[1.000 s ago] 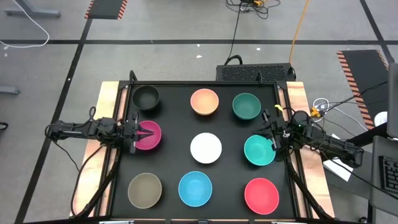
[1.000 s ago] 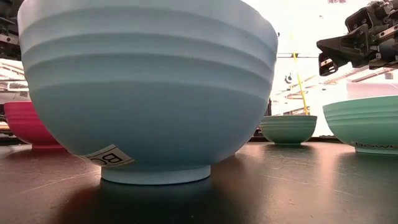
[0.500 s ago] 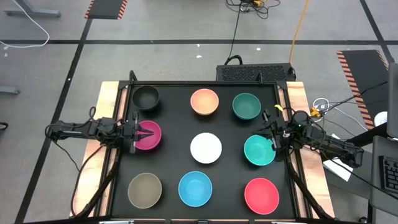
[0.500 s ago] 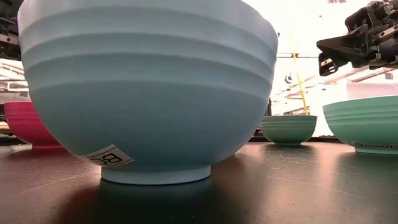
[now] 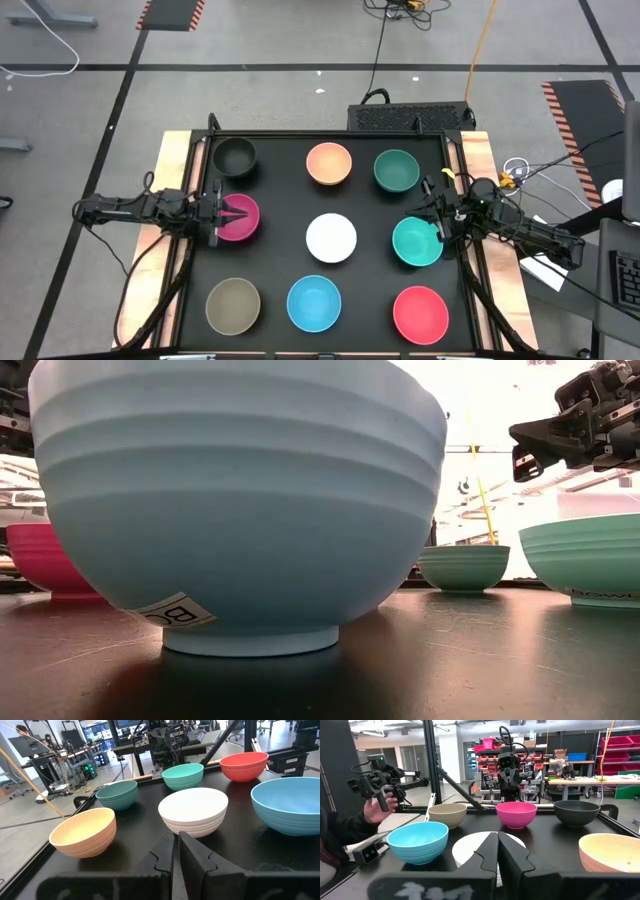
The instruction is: Nest bowls inside each other
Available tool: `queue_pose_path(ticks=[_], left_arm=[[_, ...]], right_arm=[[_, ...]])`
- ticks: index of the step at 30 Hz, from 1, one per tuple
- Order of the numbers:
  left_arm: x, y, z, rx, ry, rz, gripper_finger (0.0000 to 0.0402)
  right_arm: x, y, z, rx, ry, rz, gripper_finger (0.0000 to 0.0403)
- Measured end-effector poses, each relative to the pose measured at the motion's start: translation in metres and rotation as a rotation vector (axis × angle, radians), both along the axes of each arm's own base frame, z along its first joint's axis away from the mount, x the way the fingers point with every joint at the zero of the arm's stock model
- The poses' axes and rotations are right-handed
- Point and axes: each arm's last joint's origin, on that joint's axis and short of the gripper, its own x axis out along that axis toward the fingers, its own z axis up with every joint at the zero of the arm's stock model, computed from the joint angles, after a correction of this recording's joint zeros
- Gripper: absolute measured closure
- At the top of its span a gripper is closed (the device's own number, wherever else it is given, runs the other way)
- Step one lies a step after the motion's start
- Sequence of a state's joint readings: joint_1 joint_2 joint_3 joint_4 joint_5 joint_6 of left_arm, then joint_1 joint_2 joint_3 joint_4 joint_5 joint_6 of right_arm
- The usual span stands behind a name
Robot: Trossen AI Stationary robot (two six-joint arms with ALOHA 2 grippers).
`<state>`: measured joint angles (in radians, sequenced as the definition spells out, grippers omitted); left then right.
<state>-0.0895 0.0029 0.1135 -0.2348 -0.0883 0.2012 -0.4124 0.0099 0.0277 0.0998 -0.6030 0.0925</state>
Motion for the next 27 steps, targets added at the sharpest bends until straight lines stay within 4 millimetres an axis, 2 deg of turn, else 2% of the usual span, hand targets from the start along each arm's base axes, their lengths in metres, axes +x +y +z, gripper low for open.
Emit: queue_pose_path(ticks=[20, 27], left_arm=[[0.0000, 0.0000, 0.0002, -0.002, -0.002, 0.000, 0.0371], [0.0002, -0.0002, 0.0020, -0.092, -0.021, 0.005, 0.0371]], right_arm=[[0.0000, 0.0000, 0.0000, 0.000, 0.000, 0.000, 0.0403], [0.0000, 0.0000, 0.0001, 0.000, -0.001, 0.000, 0.0403]])
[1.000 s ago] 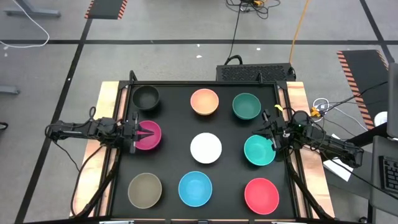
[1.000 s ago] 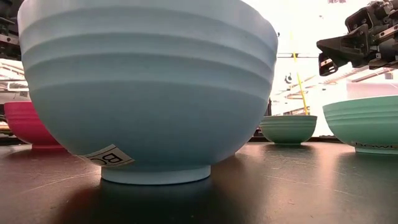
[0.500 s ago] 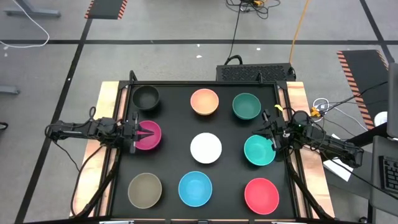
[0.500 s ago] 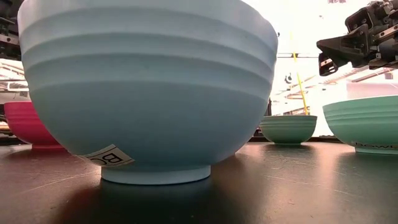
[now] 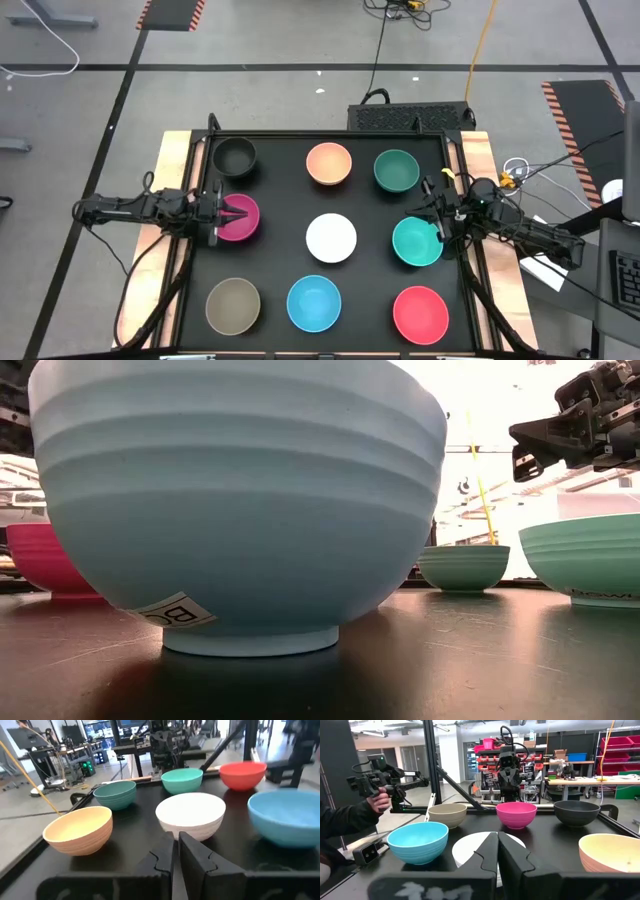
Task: Nest bowls inside each other
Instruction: Stack the green bowl on the white bowl
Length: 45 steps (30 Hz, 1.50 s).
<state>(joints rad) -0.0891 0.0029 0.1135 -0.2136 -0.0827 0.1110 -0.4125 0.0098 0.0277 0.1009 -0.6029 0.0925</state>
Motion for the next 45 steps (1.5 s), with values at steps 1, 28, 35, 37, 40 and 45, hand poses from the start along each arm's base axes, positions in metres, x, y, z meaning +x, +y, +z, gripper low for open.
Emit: queue_pose_path(ticks=[1, 28, 35, 37, 40, 45], left_arm=[[0.000, 0.000, 0.001, -0.025, -0.013, 0.001, 0.0371], [0.000, 0.000, 0.022, -0.085, -0.222, -0.004, 0.0371], [0.000, 0.000, 0.022, -0.084, -0.222, -0.004, 0.0371], [0.000, 0.000, 0.022, -0.084, -0.222, -0.004, 0.0371], [0.000, 0.000, 0.021, -0.084, -0.221, -0.004, 0.0371], [0.000, 0.000, 0.021, -0.084, -0.221, -0.003, 0.0371]], right_arm=[[0.000, 0.000, 0.000, 0.000, 0.000, 0.000, 0.0403], [0.000, 0.000, 0.000, 0.001, 0.001, 0.000, 0.0403], [0.000, 0.000, 0.000, 0.001, 0.001, 0.000, 0.0403], [0.000, 0.000, 0.000, 0.001, 0.001, 0.000, 0.0403], [0.000, 0.000, 0.000, 0.001, 0.003, 0.000, 0.0403], [0.000, 0.000, -0.001, 0.004, 0.009, 0.000, 0.0403]])
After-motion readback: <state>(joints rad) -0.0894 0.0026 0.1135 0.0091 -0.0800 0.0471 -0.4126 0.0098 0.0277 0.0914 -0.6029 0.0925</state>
